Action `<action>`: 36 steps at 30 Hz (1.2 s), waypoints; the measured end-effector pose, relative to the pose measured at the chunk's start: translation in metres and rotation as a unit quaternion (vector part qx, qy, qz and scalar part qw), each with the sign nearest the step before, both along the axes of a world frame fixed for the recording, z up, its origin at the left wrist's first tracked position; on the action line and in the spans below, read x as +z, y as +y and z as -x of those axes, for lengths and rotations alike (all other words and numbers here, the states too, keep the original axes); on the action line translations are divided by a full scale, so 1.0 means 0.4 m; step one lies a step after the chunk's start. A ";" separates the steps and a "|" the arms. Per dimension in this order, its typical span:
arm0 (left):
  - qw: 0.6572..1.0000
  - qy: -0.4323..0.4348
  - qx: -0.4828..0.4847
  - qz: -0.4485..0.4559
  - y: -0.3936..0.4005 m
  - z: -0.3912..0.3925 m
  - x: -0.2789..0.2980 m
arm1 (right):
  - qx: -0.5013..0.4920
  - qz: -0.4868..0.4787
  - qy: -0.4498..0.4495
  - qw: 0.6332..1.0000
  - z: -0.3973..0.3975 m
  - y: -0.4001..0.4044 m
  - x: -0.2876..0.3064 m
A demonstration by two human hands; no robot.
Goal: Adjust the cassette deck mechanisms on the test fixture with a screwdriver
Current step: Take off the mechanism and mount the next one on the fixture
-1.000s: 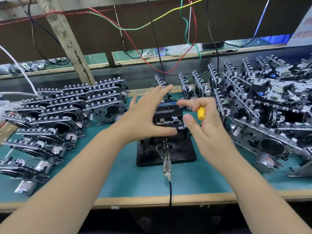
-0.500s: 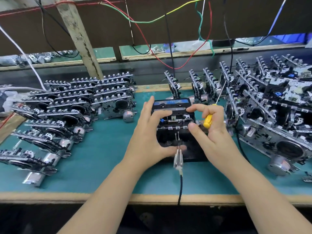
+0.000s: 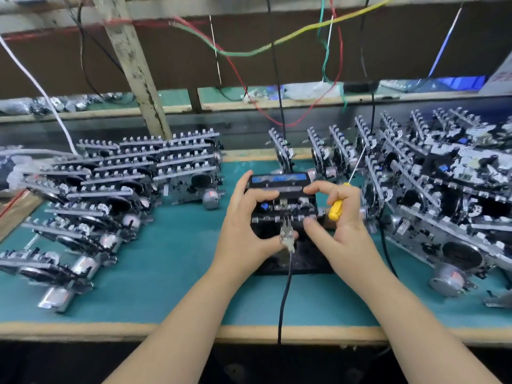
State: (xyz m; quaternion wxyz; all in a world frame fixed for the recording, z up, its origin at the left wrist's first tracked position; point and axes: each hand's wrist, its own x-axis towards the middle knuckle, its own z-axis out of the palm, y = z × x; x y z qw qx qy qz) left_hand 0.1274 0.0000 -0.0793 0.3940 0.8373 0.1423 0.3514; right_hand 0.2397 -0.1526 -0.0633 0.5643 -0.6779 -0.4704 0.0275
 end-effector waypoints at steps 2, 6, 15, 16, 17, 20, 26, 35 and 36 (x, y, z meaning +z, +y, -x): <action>1.000 -0.016 -0.003 0.000 0.000 0.001 -0.009 | -0.007 0.004 0.003 1.000 0.002 -0.005 -0.004; 0.999 -0.037 -0.003 0.014 0.007 -0.002 -0.029 | -0.012 0.023 -0.005 1.000 -0.011 -0.003 -0.023; 0.999 -0.017 0.006 0.038 0.004 -0.009 -0.013 | -0.014 0.020 0.009 1.000 -0.016 0.004 -0.025; 0.999 -0.014 0.008 0.036 0.002 -0.008 -0.012 | -0.018 0.021 0.010 1.000 -0.013 0.003 -0.026; 0.999 -0.012 0.009 0.035 0.001 -0.008 -0.011 | -0.022 0.021 0.009 1.000 -0.011 0.003 -0.026; 0.999 -0.015 0.006 0.046 0.001 -0.008 -0.008 | -0.031 0.018 -0.005 0.999 -0.005 0.000 -0.029; 0.998 -0.013 0.005 0.056 -0.007 -0.006 0.002 | -0.037 0.023 -0.033 0.999 -0.001 -0.001 -0.042; 0.999 0.000 0.007 0.053 -0.017 0.002 0.011 | -0.050 0.030 -0.056 0.997 -0.001 0.005 -0.058; 0.999 0.000 0.007 0.052 -0.017 0.004 0.012 | -0.050 0.030 -0.057 0.997 0.000 0.006 -0.057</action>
